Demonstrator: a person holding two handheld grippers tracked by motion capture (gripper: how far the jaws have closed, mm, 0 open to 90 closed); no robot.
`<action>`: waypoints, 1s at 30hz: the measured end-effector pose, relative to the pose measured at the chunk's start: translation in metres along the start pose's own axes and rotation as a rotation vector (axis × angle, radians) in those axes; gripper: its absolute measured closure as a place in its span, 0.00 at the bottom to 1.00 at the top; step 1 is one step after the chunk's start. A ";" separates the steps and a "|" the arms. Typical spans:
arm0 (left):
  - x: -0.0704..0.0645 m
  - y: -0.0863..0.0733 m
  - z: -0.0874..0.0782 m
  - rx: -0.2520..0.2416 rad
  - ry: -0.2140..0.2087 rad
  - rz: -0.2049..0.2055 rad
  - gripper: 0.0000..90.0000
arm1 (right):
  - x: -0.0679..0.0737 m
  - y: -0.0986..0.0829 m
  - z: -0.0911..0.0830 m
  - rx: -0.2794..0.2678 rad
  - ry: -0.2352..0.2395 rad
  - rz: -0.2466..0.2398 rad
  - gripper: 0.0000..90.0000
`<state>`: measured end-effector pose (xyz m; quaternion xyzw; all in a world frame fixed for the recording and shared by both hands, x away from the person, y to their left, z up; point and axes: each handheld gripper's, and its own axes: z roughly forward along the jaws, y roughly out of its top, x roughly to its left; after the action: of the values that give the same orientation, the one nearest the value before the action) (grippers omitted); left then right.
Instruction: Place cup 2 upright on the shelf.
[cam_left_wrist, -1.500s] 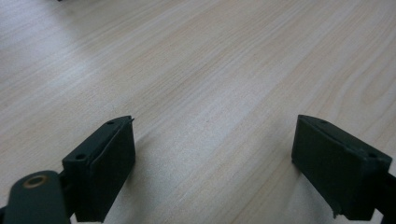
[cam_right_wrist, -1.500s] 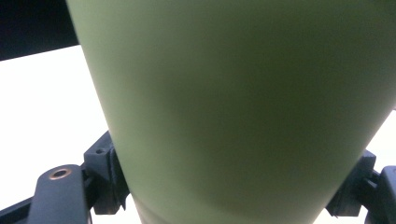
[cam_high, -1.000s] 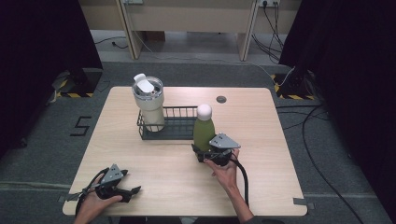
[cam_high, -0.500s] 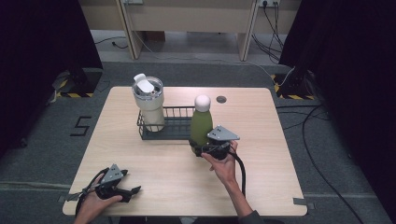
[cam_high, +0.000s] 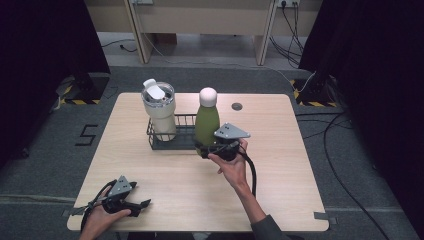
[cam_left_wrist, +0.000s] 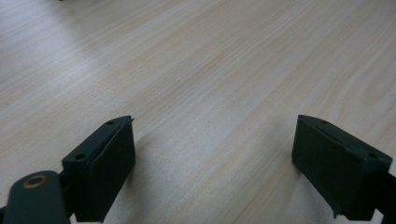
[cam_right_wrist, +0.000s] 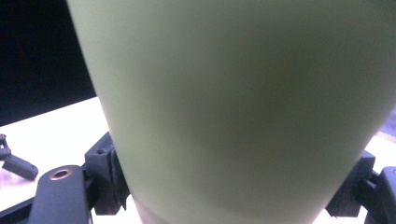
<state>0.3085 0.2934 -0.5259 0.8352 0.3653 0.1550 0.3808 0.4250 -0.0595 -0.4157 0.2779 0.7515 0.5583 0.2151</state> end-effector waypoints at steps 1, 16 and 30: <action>0.000 0.000 0.000 0.000 0.000 0.000 0.14 | 0.001 0.002 0.002 0.000 -0.002 -0.001 0.23; 0.000 0.000 0.000 -0.001 0.001 -0.002 0.14 | 0.004 0.020 0.014 0.011 0.019 0.007 0.23; 0.000 -0.001 -0.001 -0.001 0.002 -0.004 0.14 | -0.007 0.044 0.030 0.006 0.007 0.010 0.23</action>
<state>0.3077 0.2939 -0.5259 0.8341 0.3670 0.1552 0.3814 0.4572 -0.0327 -0.3824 0.2803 0.7525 0.5581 0.2090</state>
